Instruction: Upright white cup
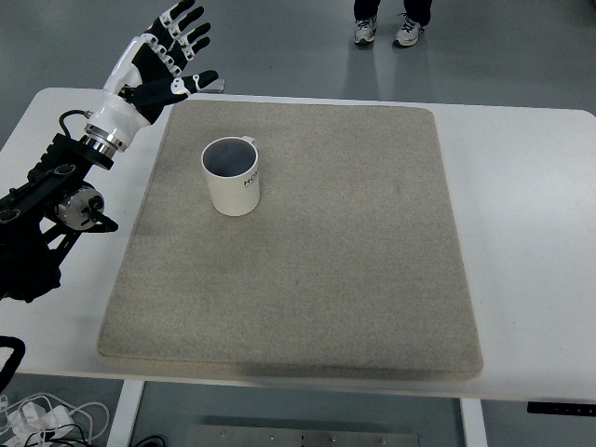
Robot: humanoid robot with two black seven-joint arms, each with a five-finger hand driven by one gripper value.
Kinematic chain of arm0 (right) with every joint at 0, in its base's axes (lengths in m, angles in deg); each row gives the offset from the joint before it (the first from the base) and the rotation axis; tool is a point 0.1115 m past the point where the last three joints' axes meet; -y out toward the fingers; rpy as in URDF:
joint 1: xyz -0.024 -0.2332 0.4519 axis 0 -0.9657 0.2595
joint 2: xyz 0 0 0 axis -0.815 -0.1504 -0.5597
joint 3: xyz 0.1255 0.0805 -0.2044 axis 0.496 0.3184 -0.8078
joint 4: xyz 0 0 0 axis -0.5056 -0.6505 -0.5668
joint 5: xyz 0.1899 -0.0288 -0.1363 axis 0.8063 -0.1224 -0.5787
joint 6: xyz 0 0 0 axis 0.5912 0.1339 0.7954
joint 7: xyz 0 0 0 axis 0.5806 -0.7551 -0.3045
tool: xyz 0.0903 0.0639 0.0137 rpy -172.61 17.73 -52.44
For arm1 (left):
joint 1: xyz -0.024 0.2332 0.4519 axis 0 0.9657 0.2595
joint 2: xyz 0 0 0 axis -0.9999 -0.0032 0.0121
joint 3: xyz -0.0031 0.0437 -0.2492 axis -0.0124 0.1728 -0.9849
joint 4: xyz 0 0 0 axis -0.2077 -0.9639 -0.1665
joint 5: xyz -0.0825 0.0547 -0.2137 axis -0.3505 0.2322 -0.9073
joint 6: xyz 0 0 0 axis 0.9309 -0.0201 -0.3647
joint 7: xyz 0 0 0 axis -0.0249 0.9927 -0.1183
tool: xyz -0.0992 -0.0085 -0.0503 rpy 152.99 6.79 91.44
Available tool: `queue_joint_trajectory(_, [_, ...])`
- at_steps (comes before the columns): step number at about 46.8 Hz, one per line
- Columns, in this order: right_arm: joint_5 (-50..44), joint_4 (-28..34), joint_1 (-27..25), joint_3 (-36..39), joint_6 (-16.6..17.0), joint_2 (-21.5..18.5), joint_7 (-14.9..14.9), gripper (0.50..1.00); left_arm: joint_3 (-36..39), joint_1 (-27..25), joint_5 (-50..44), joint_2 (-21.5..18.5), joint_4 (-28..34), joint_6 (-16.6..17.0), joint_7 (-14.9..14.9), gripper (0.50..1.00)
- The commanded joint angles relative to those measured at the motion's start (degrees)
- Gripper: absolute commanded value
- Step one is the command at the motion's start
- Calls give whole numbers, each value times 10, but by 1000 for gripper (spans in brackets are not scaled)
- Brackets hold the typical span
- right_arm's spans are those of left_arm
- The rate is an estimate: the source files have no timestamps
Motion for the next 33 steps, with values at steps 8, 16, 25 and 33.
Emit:
queue_joint_trajectory(8, [0, 0, 0, 0, 0, 0, 0, 952, -1, -26, -110, -2, -50, 1, 0, 988])
queue_joint_trajectory(16, [0, 0, 0, 0, 0, 0, -1, 952, 0, -55, -211, 1, -100, 0, 34, 979])
queue_joint_trajectory(25, [0, 1, 0, 4, 0, 0, 0, 952, -3, -74, -325, 4, -122, 24, 124, 979])
queue_joint_trajectory(33, [-3, 0, -1, -1, 0, 0, -1, 952, -3, -82, -409, 7, -133, 66, 175, 988])
